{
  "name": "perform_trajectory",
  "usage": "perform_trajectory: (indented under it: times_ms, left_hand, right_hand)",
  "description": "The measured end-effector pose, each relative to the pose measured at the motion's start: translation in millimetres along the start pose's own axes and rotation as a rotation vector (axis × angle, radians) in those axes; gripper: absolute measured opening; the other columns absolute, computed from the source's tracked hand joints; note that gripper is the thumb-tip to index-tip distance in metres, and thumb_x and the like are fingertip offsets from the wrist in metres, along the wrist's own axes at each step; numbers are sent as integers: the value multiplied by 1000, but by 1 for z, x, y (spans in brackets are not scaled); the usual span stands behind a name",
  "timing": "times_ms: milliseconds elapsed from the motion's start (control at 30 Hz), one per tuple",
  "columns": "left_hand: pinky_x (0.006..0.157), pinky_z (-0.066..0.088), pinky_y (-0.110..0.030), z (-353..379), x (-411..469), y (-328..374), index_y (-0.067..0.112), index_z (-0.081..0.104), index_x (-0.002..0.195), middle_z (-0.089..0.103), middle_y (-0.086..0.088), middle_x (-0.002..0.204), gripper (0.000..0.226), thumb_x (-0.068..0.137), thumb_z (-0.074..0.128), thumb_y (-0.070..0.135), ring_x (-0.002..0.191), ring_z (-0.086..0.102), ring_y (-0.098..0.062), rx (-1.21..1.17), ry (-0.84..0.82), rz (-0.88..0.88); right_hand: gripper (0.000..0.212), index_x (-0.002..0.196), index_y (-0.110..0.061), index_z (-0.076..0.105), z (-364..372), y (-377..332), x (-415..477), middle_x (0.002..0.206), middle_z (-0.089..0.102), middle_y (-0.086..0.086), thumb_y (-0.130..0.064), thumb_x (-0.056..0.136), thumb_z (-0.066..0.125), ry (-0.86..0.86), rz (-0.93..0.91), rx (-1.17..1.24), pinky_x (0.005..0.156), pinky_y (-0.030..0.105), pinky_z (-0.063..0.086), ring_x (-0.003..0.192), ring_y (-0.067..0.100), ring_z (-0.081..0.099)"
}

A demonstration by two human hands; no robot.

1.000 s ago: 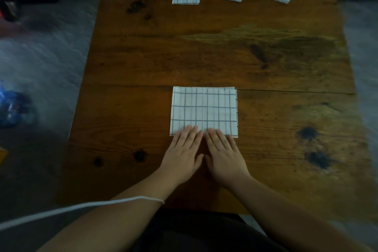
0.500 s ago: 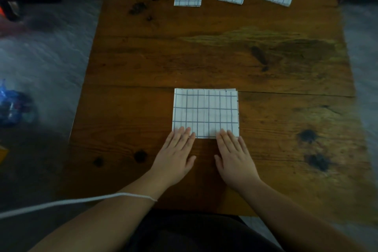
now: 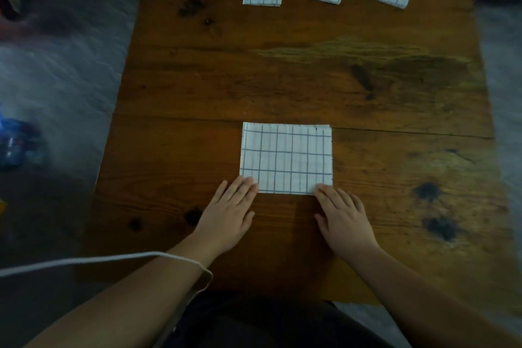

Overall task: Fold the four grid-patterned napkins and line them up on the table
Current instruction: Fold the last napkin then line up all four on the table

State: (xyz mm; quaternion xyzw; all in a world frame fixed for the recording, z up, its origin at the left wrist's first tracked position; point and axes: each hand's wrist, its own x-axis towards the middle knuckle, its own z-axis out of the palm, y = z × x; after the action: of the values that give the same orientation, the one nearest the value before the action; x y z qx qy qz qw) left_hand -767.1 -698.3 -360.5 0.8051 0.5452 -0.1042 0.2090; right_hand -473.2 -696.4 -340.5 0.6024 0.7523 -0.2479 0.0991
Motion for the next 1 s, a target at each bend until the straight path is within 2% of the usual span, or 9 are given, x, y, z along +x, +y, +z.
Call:
perform_trajectory:
  times_ms: [67, 133, 333, 533, 633, 700, 800, 900, 1000]
  left_hand:
    - [124, -2, -39, -7, 5, 7, 21, 19, 160, 14, 0, 168, 59, 106, 27, 44, 156, 1, -18, -44, 56, -22]
    - [125, 7, -38, -14, 14, 17, 18, 35, 153, 30, -2, 162, 52, 105, 40, 35, 152, 16, -20, -87, 118, -29]
    - [121, 19, -37, -21, 45, 41, 23, 40, 148, 36, 1, 155, 49, 101, 53, 25, 146, 24, -17, -174, 159, 102]
    - [113, 32, -35, -30, 58, 51, 27, 49, 139, 52, 7, 138, 41, 98, 56, 26, 132, 42, -15, -199, 242, 118]
    - [114, 28, -32, -35, 58, 51, 24, 56, 138, 60, 6, 134, 39, 100, 55, 17, 130, 46, -13, -291, 262, 84]
    - [117, 24, -29, -35, 54, 50, 25, 58, 138, 61, 6, 136, 40, 100, 55, 14, 133, 46, -12, -314, 285, 86]
    - [119, 20, -29, -29, 48, 45, 23, 62, 135, 63, 4, 136, 45, 94, 61, 3, 136, 48, -16, -323, 270, 215]
    - [119, 23, -40, -20, 40, 43, 20, 64, 134, 64, -1, 137, 56, 85, 65, -8, 139, 46, -22, -307, 213, 378]
    - [116, 29, -49, -13, 31, 44, 21, 65, 132, 62, -4, 140, 64, 76, 72, -11, 142, 42, -29, -227, 172, 480]
  right_hand:
    - [39, 143, -31, 46, -8, -4, 12, 149, 44, -8, -35, 104, 46, 53, 39, 31, 119, 47, 26, 142, 19, 35]
    - [24, 125, -31, 56, -16, -7, 26, 135, 51, -7, -33, 104, 46, 80, 57, 37, 112, 46, 34, 130, 20, 44]
    - [18, 116, -29, 60, -29, -10, 44, 127, 56, -4, -29, 104, 48, 64, 38, 48, 108, 43, 37, 123, 21, 47]
    - [6, 101, -31, 53, -50, -29, 29, 103, 58, -13, -27, 98, 56, 135, -50, 219, 108, 36, 33, 106, 12, 55]
    - [15, 107, -34, 54, -56, -33, 13, 110, 62, -14, -35, 96, 63, 176, -67, 230, 111, 33, 29, 113, 9, 55]
    - [36, 123, -32, 56, -53, -27, 2, 125, 63, -12, -41, 91, 69, 172, -112, 207, 118, 38, 26, 124, 10, 52]
    - [58, 142, -31, 50, -40, -1, -9, 143, 58, -9, -38, 88, 71, 145, -183, 151, 123, 44, 19, 140, 13, 43]
    - [64, 145, -35, 49, -24, 27, -20, 150, 52, -10, -34, 86, 74, 92, -188, 49, 123, 53, 20, 145, 16, 37]
    - [53, 135, -39, 59, -10, 41, -34, 140, 59, -13, -28, 85, 74, 65, -169, -24, 119, 48, 21, 135, 18, 47]
